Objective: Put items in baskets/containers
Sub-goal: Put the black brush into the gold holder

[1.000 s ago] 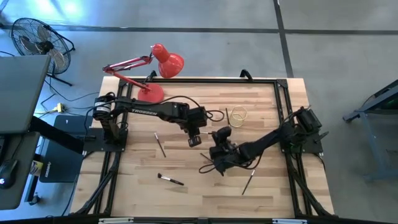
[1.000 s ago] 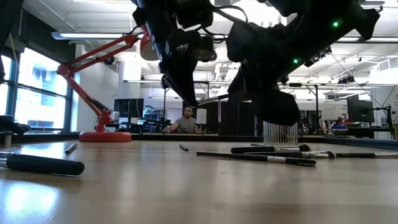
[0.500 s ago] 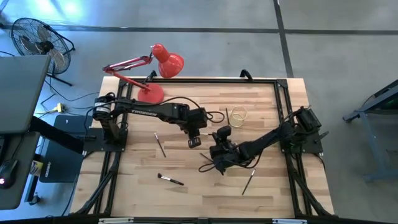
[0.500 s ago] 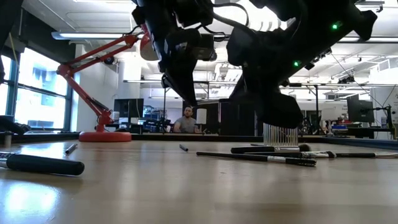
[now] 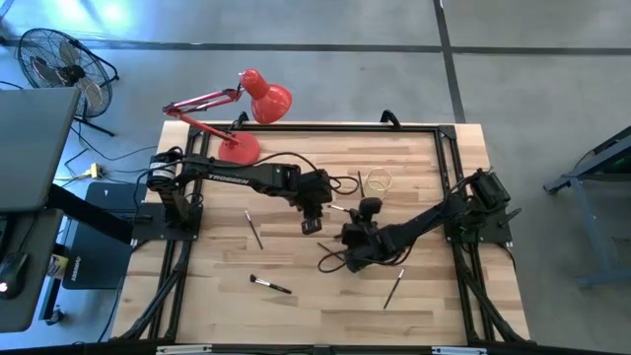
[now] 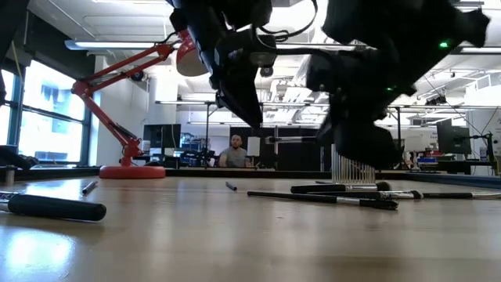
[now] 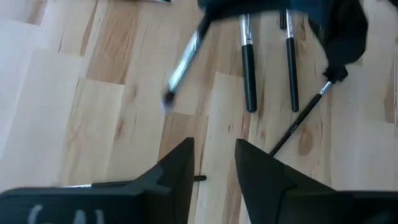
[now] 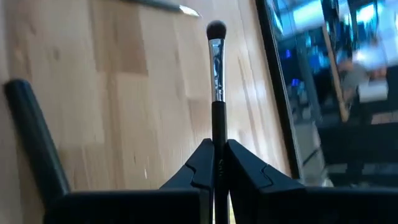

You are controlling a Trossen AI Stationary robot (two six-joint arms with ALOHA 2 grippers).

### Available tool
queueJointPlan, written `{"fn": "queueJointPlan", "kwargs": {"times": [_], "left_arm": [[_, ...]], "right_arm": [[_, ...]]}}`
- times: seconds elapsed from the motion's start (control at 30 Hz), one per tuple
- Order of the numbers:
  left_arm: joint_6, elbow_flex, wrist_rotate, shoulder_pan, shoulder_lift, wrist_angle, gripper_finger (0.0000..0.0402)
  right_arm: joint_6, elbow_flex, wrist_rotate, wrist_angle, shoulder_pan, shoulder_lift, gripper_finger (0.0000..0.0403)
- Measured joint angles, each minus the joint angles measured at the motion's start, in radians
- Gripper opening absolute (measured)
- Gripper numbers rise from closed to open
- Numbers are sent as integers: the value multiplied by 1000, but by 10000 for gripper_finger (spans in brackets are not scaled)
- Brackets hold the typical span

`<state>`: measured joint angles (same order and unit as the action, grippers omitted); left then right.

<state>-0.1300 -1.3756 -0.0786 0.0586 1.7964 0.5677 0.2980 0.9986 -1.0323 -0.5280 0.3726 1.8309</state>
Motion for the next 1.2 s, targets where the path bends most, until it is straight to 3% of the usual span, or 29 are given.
{"fn": "queueJointPlan", "kwargs": {"times": [0.27, 0.4, 0.5, 0.77, 0.87, 0.97, 1.1, 1.2], "left_arm": [[21, 103, 10, 0, -64, -62, 117], [-10, 215, 10, 0, -111, -162, 117], [-52, 302, 10, 0, -123, -276, 117], [-109, 457, 10, -2, -201, -436, 117], [-111, 469, 10, -2, -207, -466, 117], [-106, 469, 10, -2, -207, -500, 117], [-94, 469, 9, 0, -207, -517, 117], [-84, 469, 9, 0, -207, -518, 117]], "right_arm": [[681, -5, -51, -416, 98, -93, 17], [856, -81, -47, -410, 146, -178, 17], [898, -177, -60, -293, 167, -262, 18], [620, -556, -270, 451, 130, -535, 18], [470, -719, -286, 800, 71, -606, 17], [267, -859, -220, 1173, 6, -632, 17], [-20, -991, -6, 1689, -77, -629, 17], [-196, -973, 144, 1800, -147, -627, 17]]}}
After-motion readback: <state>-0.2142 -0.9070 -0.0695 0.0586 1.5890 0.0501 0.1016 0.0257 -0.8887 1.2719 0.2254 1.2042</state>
